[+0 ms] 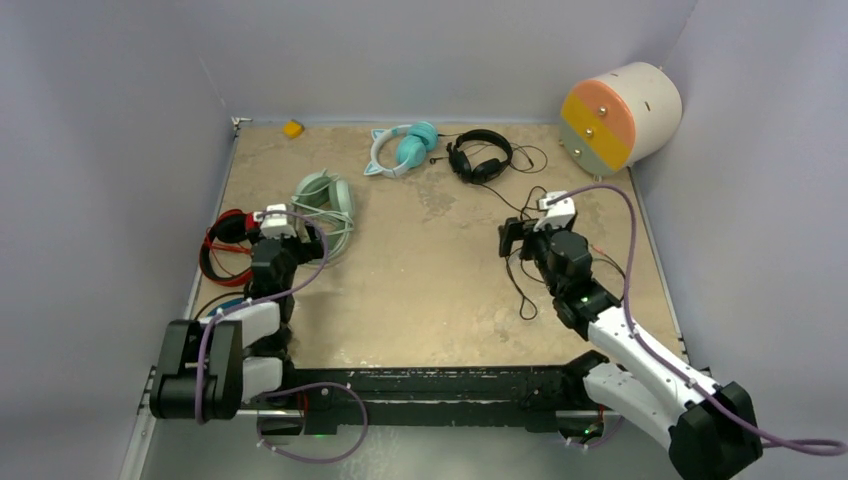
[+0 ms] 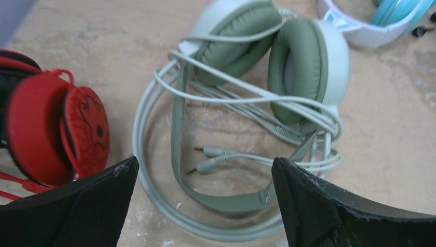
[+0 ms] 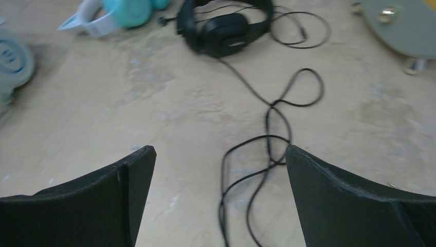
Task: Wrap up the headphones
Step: Reset both arms
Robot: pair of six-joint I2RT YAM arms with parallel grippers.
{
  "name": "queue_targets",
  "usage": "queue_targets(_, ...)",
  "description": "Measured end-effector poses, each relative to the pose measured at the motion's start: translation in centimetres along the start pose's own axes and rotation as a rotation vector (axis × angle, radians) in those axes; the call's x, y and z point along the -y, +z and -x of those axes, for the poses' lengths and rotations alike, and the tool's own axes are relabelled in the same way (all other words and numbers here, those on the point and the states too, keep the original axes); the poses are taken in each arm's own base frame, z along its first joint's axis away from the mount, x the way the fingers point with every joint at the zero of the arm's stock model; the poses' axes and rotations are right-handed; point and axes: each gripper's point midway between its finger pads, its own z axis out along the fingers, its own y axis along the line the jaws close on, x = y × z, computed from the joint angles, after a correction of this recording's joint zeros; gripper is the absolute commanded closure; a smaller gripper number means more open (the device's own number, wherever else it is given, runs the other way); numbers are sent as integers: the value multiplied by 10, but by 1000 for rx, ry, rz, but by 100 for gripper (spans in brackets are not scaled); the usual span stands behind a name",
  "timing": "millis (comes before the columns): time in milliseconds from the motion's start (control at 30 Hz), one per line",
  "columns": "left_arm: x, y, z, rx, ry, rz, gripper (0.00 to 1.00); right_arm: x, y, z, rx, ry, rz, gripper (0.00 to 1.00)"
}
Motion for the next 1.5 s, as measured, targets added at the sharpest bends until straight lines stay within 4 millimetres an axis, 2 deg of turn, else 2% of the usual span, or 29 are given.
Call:
queue_targets(67,-1,3,-11,-24,11,2,0,26,-1,7,34,14,-108,1)
queue_targets(167,-4,10,-16,-17,16,7,0,51,0,7,78,5,-209,1)
queue_targets(233,-9,15,-16,-6,19,18,0,62,1,-5,82,-12,-236,1)
queue_targets(367,-14,20,-13,23,29,31,3,90,4,-45,26,-47,-303,1)
queue_targets(567,-15,28,-15,48,33,29,4,127,20,-63,17,-68,-377,1)
queue_targets(700,-16,31,-22,42,39,30,3,134,35,-96,-66,-122,-370,1)
queue_targets(767,-16,33,-26,26,46,29,0,134,39,-105,-92,-145,-346,1)
queue_targets(933,-14,41,-15,50,57,24,0,153,47,-101,-34,-128,-369,1)
queue_targets(1067,-14,41,-15,51,57,23,0,168,46,-109,-44,-88,-412,1)
queue_targets(1267,-14,41,-15,51,57,23,0,170,53,-92,8,-82,-418,1)
queue_targets(1500,-10,42,-17,40,62,0,0,170,53,-91,15,-82,-422,1)
